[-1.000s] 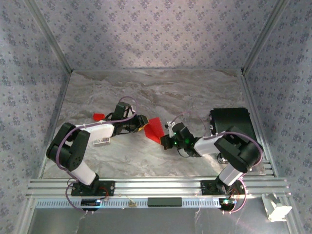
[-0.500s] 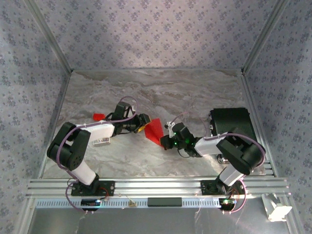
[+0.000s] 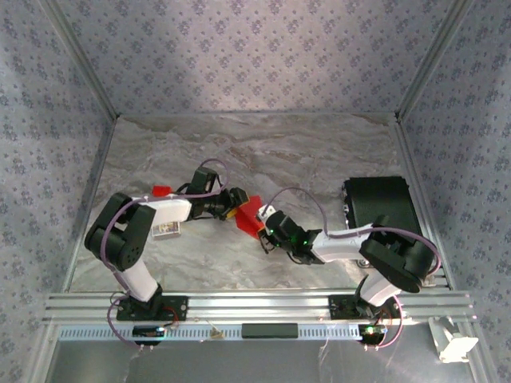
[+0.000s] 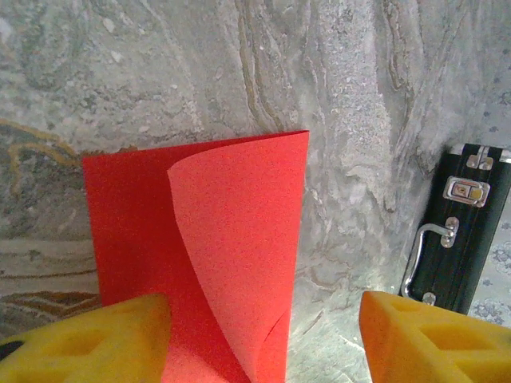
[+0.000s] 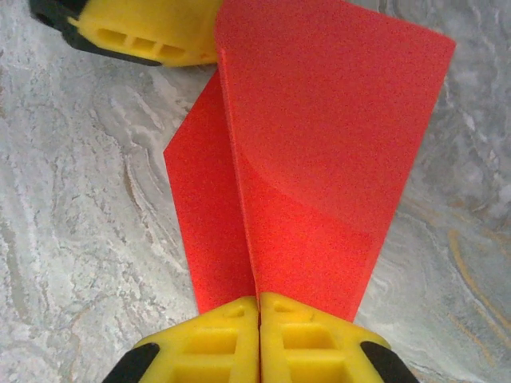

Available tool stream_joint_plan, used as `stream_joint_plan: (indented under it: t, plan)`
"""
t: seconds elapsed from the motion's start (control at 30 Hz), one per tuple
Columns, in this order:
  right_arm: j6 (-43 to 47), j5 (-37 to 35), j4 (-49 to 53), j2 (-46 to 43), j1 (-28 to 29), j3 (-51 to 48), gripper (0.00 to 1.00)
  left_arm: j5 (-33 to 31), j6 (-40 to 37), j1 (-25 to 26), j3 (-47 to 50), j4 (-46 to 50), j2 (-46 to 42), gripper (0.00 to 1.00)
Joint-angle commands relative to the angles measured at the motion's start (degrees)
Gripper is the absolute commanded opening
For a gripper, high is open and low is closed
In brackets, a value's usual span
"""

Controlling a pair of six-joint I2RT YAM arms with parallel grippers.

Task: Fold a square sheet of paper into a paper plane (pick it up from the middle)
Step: Fourth fold the wing at the center of the table.

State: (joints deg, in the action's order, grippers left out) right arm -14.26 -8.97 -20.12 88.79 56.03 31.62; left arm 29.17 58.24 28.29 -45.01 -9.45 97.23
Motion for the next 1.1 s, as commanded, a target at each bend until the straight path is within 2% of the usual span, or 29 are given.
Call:
stream_joint_plan:
  t: [0.0,0.13,0.37,0.53,0.63,1.07]
  plan:
    - [4.2,-7.2,3.2,-0.2,1.9,2.1,0.09,1.7,-0.2,0.4,-2.9,3.3,1.7,0.6]
    - [7.1,-10.6,3.7,-0.1,4.0,2.8,0.1,2.0,0.0,0.5,-3.1,4.1,2.4,0.51]
    - [8.5,-11.9,6.0,0.5,5.1,3.9,0.17,2.5,-0.5,0.5,-4.5,6.8,2.7,0.16]
    - [9.5,-14.8,7.6,1.3,5.8,4.3,0.23,2.6,-1.4,0.5,-6.3,10.2,3.1,0.01]
    - [10.8,-16.0,7.8,1.6,6.7,4.7,0.28,2.7,-1.5,0.5,-6.5,10.7,3.2,0.0]
    - [14.3,-23.1,9.0,4.6,9.7,7.2,0.3,3.1,-1.4,0.6,-6.4,10.7,2.9,0.0]
